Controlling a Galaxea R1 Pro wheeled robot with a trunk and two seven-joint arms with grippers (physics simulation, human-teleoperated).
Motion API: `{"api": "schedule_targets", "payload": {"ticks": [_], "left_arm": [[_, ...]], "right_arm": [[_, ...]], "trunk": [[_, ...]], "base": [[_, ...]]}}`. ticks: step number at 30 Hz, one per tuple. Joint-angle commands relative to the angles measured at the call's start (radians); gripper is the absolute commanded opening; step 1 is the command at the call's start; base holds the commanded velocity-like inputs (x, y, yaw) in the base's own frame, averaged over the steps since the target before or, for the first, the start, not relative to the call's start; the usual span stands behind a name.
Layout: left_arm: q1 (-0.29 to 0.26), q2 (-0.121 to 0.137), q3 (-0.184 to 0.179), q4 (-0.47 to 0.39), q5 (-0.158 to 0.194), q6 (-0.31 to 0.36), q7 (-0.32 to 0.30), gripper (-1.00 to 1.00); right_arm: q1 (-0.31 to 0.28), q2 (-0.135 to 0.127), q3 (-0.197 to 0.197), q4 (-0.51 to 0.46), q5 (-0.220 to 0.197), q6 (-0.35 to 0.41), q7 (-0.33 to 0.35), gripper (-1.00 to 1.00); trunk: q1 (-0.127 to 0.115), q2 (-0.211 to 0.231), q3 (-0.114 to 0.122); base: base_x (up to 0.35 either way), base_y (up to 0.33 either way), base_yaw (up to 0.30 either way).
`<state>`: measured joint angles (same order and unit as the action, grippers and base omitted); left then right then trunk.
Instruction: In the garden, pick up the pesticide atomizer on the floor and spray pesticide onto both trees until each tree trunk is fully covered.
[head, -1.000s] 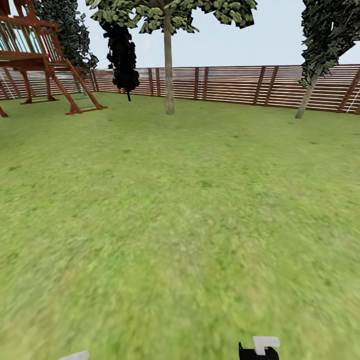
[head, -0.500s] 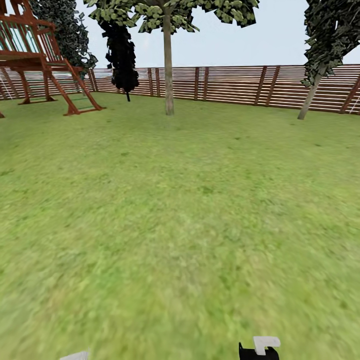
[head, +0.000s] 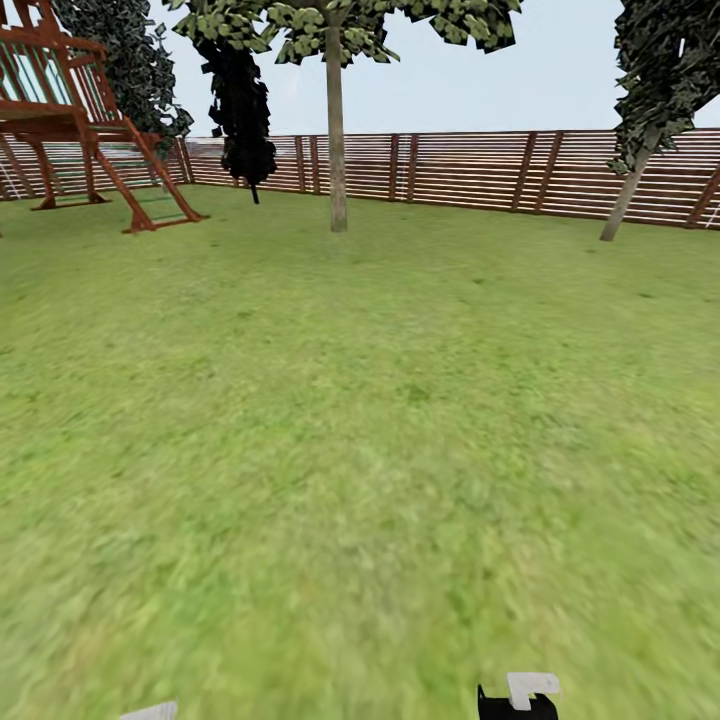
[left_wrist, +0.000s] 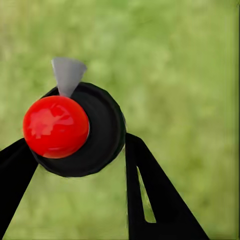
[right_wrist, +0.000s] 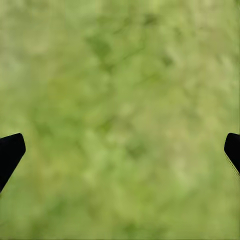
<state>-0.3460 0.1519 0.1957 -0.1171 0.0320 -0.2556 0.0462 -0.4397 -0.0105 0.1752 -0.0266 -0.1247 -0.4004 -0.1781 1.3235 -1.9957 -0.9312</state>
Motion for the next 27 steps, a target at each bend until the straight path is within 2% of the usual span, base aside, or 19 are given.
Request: {"api": "schedule_targets", "payload": {"ticks": [1, 7, 13, 27], "left_arm": [[-0.001, 0.0, 0.0, 0.001, 0.003, -0.004, 0.001, -1.0], [-0.001, 0.0, -0.001, 0.001, 0.003, -0.004, 0.001, -1.0], [-0.001, 0.0, -0.001, 0.001, 0.003, -0.004, 0.0, -1.0], [-0.001, 0.0, -0.001, 0.001, 0.003, -0.004, 0.0, -1.0]], "right_arm": [[0.0, 0.0, 0.009, 0.001, -0.01, -0.003, -0.001, 1.0], [-0.001, 0.001, 0.009, 0.001, -0.01, -0.003, -0.001, 1.0], [-0.001, 0.0, 0.009, 0.001, -0.01, -0.003, -0.001, 1.0], [-0.001, 0.0, 0.009, 0.001, -0.01, -0.003, -0.001, 1.0]], "trunk": [[0.0, 0.0, -0.001], [0.0, 0.0, -0.001], [0.0, 0.0, -0.001], [0.0, 0.0, -0.001]], "base": [[0.344, 0.0, 0.0], [0.344, 0.0, 0.003], [0.344, 0.0, 0.128], [0.344, 0.0, 0.007]]}}
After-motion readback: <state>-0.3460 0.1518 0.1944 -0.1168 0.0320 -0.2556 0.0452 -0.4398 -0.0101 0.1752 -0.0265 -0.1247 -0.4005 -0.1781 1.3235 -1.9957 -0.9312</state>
